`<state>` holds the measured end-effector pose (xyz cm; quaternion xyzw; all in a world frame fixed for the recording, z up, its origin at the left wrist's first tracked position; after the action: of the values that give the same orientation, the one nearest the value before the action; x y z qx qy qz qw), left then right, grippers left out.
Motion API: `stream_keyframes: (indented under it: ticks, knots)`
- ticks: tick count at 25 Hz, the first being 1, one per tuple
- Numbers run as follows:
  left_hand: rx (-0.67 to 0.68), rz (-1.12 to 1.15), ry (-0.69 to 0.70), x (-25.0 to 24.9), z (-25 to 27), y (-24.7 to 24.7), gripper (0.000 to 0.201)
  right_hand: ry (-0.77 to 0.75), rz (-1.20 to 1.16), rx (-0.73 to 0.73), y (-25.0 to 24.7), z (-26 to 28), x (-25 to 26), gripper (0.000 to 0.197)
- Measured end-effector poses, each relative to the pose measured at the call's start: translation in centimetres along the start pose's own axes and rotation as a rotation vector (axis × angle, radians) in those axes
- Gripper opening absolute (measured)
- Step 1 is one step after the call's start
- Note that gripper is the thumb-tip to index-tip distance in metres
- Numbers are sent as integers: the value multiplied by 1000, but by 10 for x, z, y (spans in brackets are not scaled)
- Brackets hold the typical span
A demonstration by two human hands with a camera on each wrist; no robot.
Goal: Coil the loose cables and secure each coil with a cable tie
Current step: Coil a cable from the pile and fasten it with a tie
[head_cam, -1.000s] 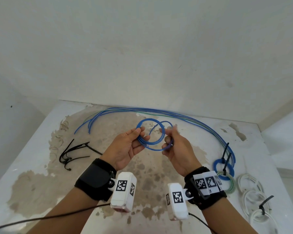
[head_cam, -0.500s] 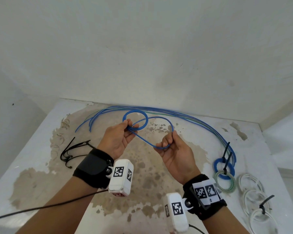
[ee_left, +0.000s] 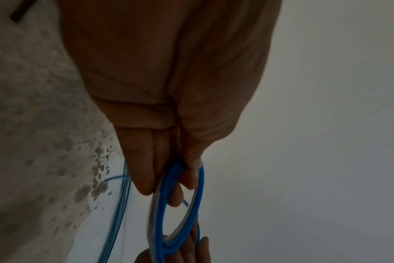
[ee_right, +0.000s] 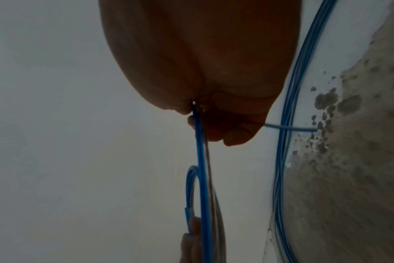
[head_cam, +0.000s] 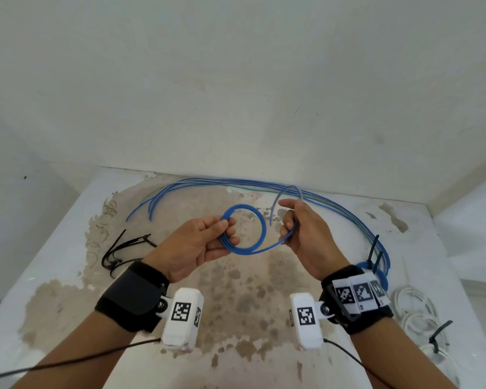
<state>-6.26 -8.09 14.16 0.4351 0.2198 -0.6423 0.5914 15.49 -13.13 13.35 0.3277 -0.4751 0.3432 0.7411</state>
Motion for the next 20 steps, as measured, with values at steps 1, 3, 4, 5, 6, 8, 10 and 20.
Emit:
stream_keyframes:
  ticks: [1, 3, 4, 5, 6, 8, 10, 20]
  knots:
    - [21, -24, 5, 1, 4, 2, 23, -11, 29, 31, 2, 0, 2, 39]
    - [44, -71, 13, 3, 9, 5, 21, -36, 77, 92, 7, 1, 5, 40]
    - [53, -91, 17, 3, 10, 6, 21, -58, 108, 118, 8, 3, 6, 41]
    - [65, -115, 21, 3, 12, 8, 21, -85, 152, 137, 10, 4, 5, 41]
    - [82, -145, 23, 4, 14, 9, 21, -117, 205, 151, 12, 5, 5, 41]
    - [122, -209, 19, 3, 18, 11, 21, -178, 309, 187, 13, 7, 2, 42]
    - [153, -280, 14, 3, 20, 14, 21, -201, 372, 253, 14, 12, -1, 42]
    - [166, -524, 74, -1, 14, 24, 18, -412, 616, 356, 11, 31, -20, 36]
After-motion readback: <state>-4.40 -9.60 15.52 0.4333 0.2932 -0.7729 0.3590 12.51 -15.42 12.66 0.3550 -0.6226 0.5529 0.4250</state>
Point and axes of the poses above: each hand's wrist, its own z-axis away from the middle knuckle, its own y-axis out of the palm, x = y × z, the point moved 2 cm from there along -z, towards the middle knuckle, and after that the axes turned 14 degrees about -x, right-handed, at the moved point
